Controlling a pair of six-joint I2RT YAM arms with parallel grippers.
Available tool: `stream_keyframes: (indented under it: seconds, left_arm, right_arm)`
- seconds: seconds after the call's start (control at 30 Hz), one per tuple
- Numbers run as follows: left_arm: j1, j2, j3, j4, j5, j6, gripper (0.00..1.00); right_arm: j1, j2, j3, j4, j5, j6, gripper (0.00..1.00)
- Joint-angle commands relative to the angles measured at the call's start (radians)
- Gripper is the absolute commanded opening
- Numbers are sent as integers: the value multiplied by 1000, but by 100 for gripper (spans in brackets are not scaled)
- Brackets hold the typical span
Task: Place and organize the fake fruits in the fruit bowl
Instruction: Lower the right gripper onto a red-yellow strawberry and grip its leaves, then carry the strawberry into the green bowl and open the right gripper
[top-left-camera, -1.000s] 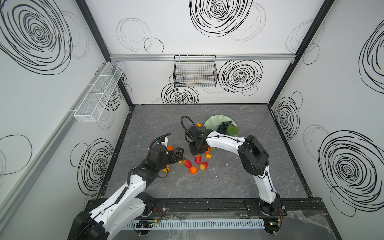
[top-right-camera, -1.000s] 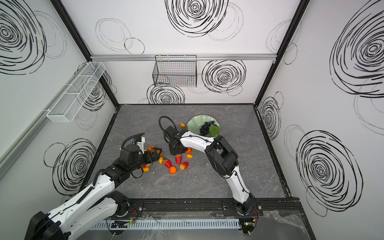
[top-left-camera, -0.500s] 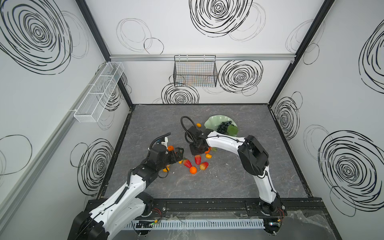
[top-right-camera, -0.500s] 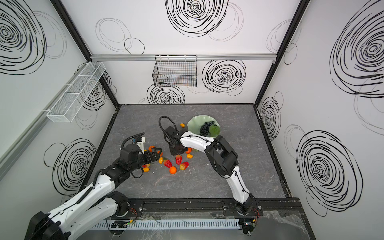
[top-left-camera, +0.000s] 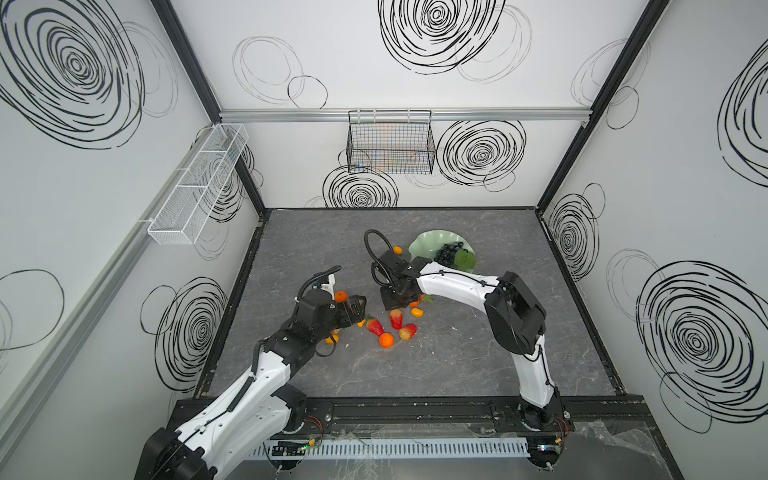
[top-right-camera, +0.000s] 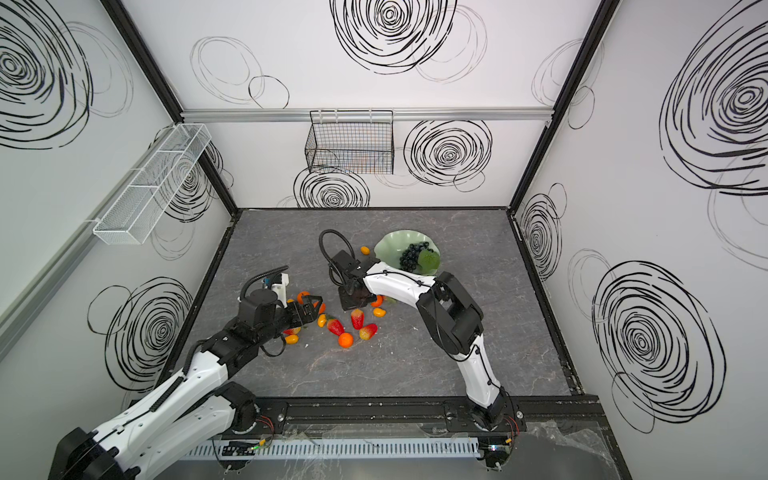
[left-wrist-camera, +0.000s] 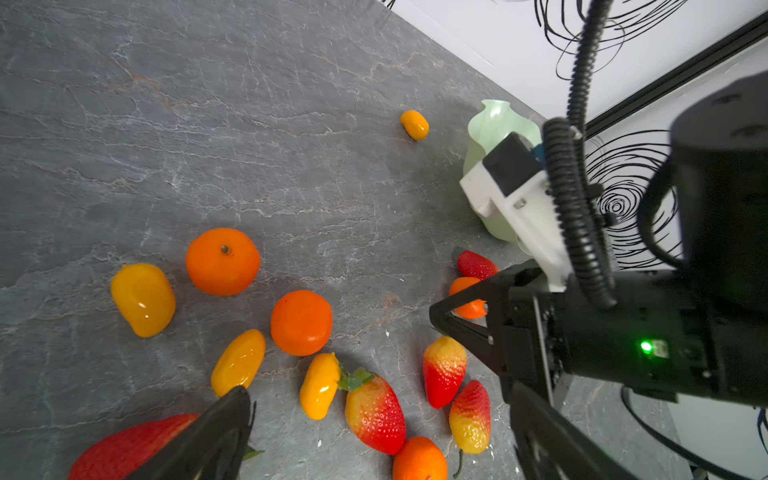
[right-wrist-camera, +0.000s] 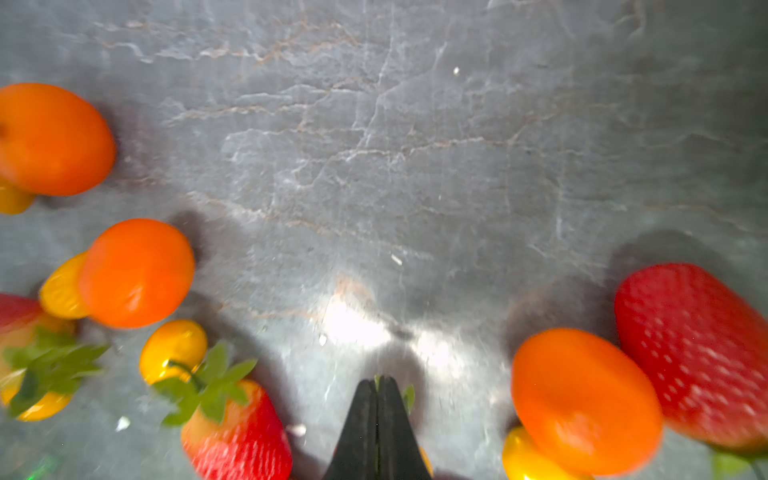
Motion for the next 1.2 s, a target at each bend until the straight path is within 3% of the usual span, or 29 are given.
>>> stream_keyframes:
  seconds: [0.0,0.27,0.63,0.87,1.17]
  left_arm:
    - [-18,-3,26,41,-16,35,99]
    - [-94,78,65,106,-32,37,100]
    - [-273,325,198,269,-52,65,99]
    - [-326,474,310,332,-34,83,99]
    - [-337,614,454,297,-27,113,99]
  right_arm:
    - [0,-89,-34,67,-17,14,5]
    - [-46,-228,-119,108,-19,8,2]
    - [-251,-350,-197,55,16,-119,2]
    - [-370,-326,-175,8,67,-187,2]
    - [-442,-252,-84,-48,137,-228,2]
